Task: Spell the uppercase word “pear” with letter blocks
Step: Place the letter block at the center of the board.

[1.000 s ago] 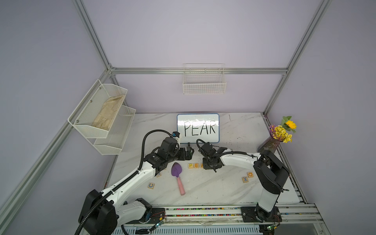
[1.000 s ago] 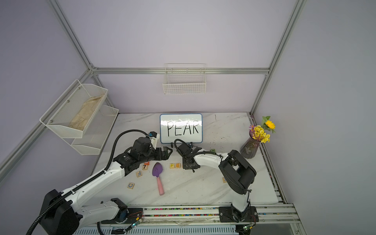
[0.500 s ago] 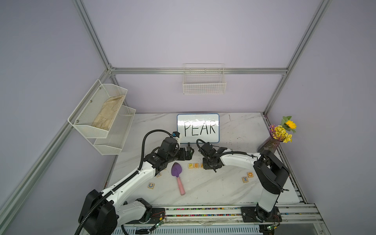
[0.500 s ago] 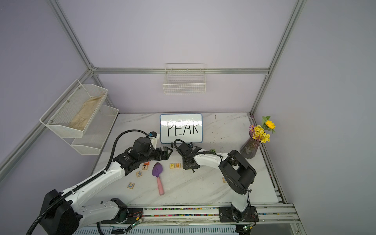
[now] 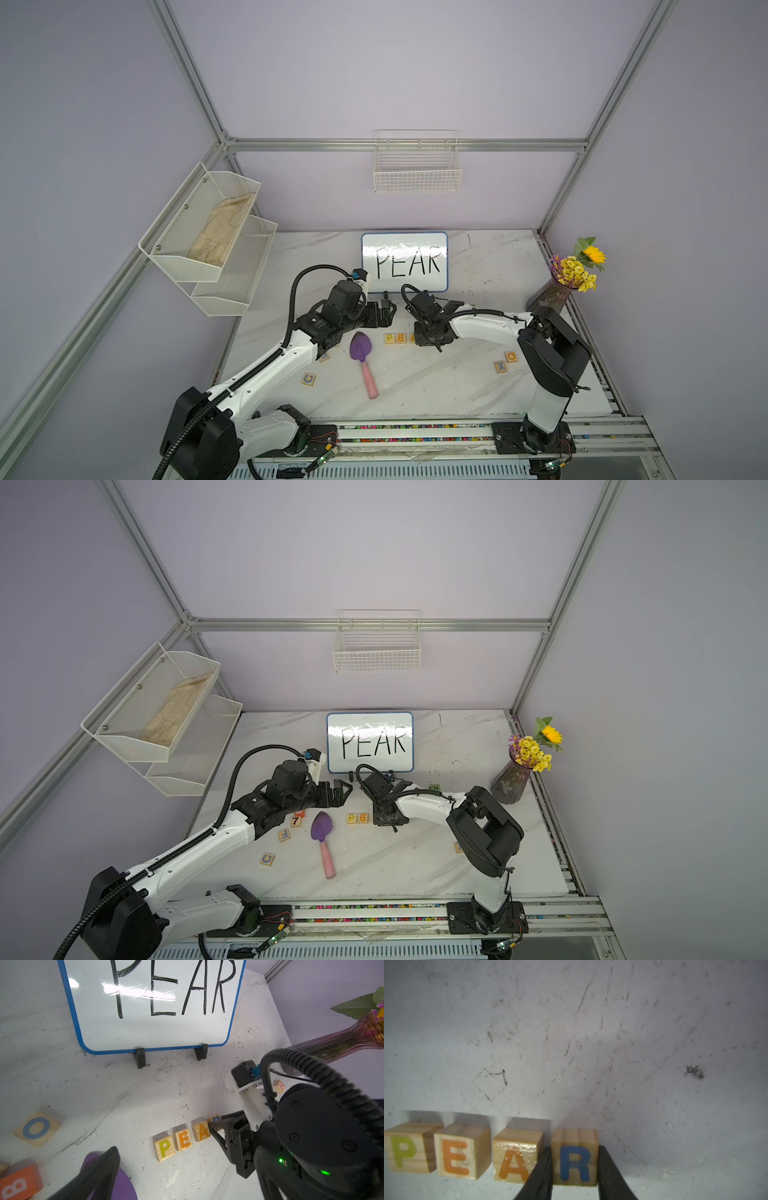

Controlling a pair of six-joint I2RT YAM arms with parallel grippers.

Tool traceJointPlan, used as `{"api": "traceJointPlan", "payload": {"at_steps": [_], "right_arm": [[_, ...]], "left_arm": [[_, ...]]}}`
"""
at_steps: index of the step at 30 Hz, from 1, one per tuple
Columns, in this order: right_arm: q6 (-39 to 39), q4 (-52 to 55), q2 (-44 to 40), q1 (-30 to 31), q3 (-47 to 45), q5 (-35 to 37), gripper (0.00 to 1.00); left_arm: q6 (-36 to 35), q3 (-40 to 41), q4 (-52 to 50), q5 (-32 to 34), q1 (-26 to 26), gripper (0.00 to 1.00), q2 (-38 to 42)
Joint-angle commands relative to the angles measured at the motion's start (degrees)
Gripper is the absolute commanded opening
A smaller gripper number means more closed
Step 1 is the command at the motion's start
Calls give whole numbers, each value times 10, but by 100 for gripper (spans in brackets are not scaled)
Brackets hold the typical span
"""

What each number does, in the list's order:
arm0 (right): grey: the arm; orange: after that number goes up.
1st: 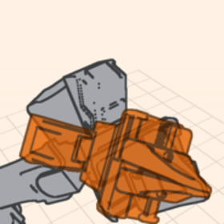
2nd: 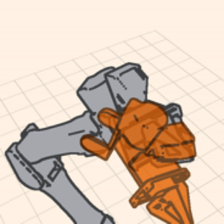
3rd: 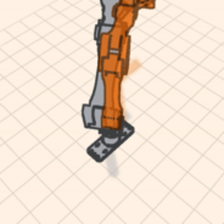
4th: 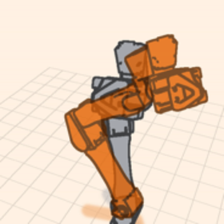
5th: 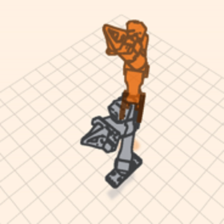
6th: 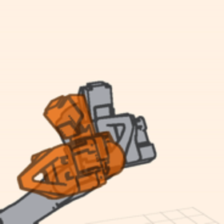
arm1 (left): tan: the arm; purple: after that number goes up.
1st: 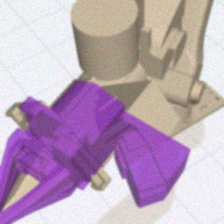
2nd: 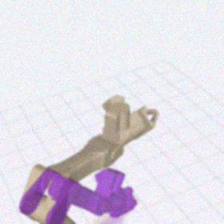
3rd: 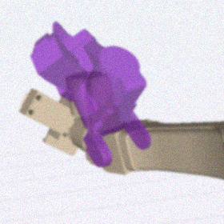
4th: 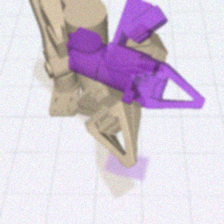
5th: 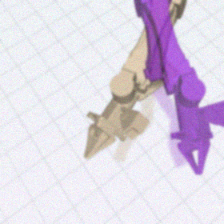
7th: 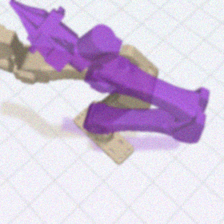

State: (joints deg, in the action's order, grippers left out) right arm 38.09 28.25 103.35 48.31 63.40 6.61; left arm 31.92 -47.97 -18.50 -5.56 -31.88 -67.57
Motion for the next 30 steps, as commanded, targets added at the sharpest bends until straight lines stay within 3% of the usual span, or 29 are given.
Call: {"api": "traceJointPlan", "payload": {"at_steps": [1,13,30], "right_arm": [[8,32,-3,7,-4,5,35],[11,34,-4,9,-8,15,35],[9,37,-9,9,0,26,44]], "left_arm": [[-4,20,16,-4,3,100,11],[-4,22,16,-7,3,100,10],[-4,20,17,-6,3,100,7]]}}
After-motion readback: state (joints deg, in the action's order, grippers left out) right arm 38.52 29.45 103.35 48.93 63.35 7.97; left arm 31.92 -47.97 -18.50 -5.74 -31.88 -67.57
